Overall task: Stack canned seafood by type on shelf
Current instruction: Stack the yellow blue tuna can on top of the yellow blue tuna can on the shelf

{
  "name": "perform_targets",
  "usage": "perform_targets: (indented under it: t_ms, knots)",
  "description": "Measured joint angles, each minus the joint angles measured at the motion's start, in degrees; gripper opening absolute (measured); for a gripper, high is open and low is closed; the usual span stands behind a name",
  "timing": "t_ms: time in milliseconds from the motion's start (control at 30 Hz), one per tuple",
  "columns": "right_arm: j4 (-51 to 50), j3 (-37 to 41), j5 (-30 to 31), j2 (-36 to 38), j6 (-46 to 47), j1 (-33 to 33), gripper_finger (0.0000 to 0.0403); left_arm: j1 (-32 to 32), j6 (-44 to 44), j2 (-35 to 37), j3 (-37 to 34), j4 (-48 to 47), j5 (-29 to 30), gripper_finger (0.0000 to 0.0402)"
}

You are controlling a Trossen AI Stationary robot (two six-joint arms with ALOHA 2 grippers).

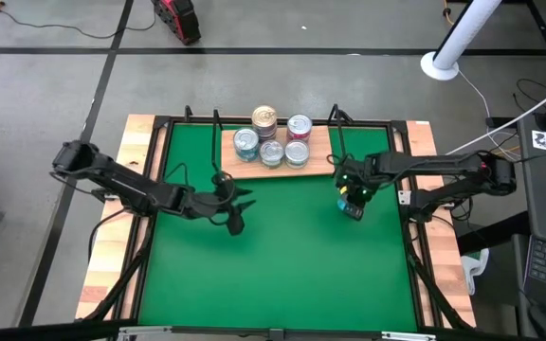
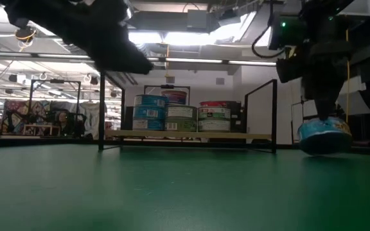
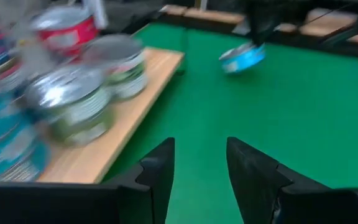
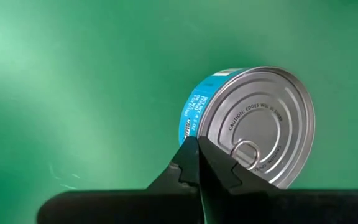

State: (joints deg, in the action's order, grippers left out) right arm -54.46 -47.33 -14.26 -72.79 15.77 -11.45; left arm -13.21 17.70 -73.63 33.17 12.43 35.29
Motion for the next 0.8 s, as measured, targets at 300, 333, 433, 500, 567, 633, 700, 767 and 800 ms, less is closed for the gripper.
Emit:
perform_targets:
  t_ms: [300, 333, 433, 500, 567, 633, 700, 767, 800]
  knots:
    - [6.9, 0.0, -0.3, 0.0, 6.8, 7.5, 0.0, -0.7, -12.8, -15.9, 1.0, 29.7, -7.4, 0.0141]
    - [7.6, 0.0, -0.4, 0.0, 7.4, 8.2, 0.0, -0.7, -14.5, -18.1, 1.7, 31.7, -8.4, 0.0141]
    - [9.7, 0.0, -0.4, 0.0, 9.0, 9.9, 0.0, -0.7, -19.9, -24.6, 5.3, 36.1, -11.0, 0.0141]
    - [10.7, 0.0, -0.4, 0.0, 9.9, 10.8, 0.0, -0.7, -22.7, -28.8, 8.8, 36.6, -12.1, 0.0141]
    - [11.6, 0.0, -0.4, 0.0, 10.7, 11.6, 0.0, -0.5, -25.5, -32.9, 12.8, 36.1, -12.2, 0.0141]
    - [11.8, 0.0, -0.4, 0.0, 11.1, 12.0, 0.0, -0.2, -27.9, -36.7, 16.8, 36.0, -12.3, 0.0141]
    - [11.7, 0.0, -0.4, 0.0, 11.2, 12.5, 0.0, 0.4, -29.7, -40.1, 20.8, 35.9, -12.3, 0.0141]
    - [11.8, 0.0, -0.4, 0.0, 11.3, 12.7, 0.0, 1.1, -30.9, -42.9, 24.7, 34.8, -12.3, 0.0141]
    - [11.9, 0.0, -0.4, 0.0, 11.6, 12.7, 0.0, 1.4, -31.6, -44.0, 26.7, 33.5, -12.3, 0.0141]
